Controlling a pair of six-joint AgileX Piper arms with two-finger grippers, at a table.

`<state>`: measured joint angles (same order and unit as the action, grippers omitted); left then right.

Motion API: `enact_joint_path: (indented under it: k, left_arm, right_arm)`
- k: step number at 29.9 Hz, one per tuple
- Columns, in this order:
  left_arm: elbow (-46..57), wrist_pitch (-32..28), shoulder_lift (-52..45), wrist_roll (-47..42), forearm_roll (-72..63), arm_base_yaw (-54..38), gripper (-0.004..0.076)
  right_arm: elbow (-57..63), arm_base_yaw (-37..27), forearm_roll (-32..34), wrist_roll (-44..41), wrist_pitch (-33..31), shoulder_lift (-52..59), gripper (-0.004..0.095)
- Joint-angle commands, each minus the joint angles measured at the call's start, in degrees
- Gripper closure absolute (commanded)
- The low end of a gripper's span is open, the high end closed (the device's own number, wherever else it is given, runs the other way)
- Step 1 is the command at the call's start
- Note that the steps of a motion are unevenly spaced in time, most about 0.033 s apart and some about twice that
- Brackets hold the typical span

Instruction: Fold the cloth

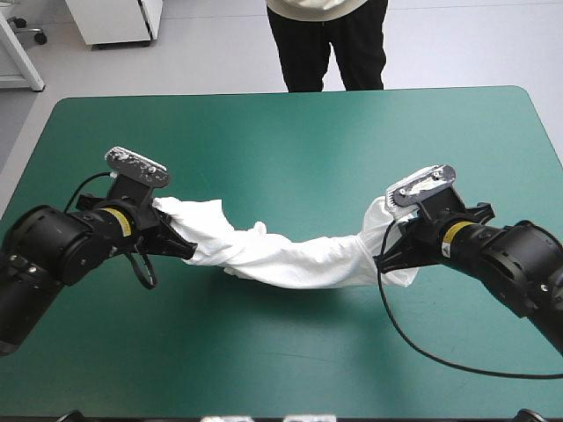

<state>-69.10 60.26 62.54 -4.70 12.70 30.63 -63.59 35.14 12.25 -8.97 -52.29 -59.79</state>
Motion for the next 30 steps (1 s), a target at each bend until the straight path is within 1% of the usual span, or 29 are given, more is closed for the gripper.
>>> enact_joint_path:
  k: [1, 5, 7, 8, 11, 15, 18, 20, 23, 25, 27, 30]
  left_arm:
    - [2.48, -16.28, 0.06, -7.39, 6.16, 0.11, 0.0733]
    - [2.64, -27.38, 5.78, -13.87, 15.26, 0.11, 0.0733]
    - [2.64, -31.66, 8.98, -18.34, 20.66, 0.11, 0.0733]
    - [2.41, -33.38, 11.3, -22.55, 25.46, -0.07, 0.0733]
    - [2.29, -36.53, 16.38, -29.14, 32.58, -1.39, 0.0733]
    - [2.29, -40.88, 22.52, -32.09, 31.91, -4.19, 0.0721]
    - [2.29, -45.12, 25.42, -32.25, 28.71, -5.68, 0.0652]
    - [2.03, -47.23, 26.37, -32.38, 26.08, -6.1, 0.0557]
    - [1.53, -48.63, 26.65, -32.28, 25.15, -6.2, 0.038]
    - [1.14, -48.73, 26.65, -32.4, 24.93, -6.2, 0.0306]
    - [0.77, -48.32, 26.65, -32.56, 24.93, -6.2, 0.0286]
    - [0.27, -47.63, 26.65, -32.56, 25.25, -6.2, 0.0286]
  right_arm:
    - [-0.49, -3.53, 6.23, -2.49, 8.22, -2.29, 0.0925]
    - [-0.71, -10.85, 3.96, -0.62, 16.94, -8.02, 0.0925]
    - [-0.71, -14.12, 2.28, 0.27, 20.66, -10.86, 0.0925]
    - [-0.81, -15.65, 0.92, 1.43, 22.83, -12.71, 0.0926]
    - [-0.81, -18.88, -1.5, 4.01, 26.95, -16.73, 0.0925]
    - [-0.81, -20.71, -2.57, 4.77, 29.69, -21.58, 0.0918]
    - [-0.81, -20.73, -2.88, 4.89, 30.17, -24.3, 0.0853]
    - [-0.81, -20.73, -3.8, 4.89, 30.58, -25.56, 0.0758]
    - [-0.81, -20.73, -4.98, 4.89, 31.88, -26.17, 0.0601]
    - [-0.92, -20.73, -5.33, 4.89, 33.18, -26.17, 0.0512]
    - [-1.48, -20.73, -5.33, 4.53, 33.47, -26.17, 0.0466]
    - [-3.86, -21.5, -5.33, 4.12, 32.9, -26.17, 0.0457]
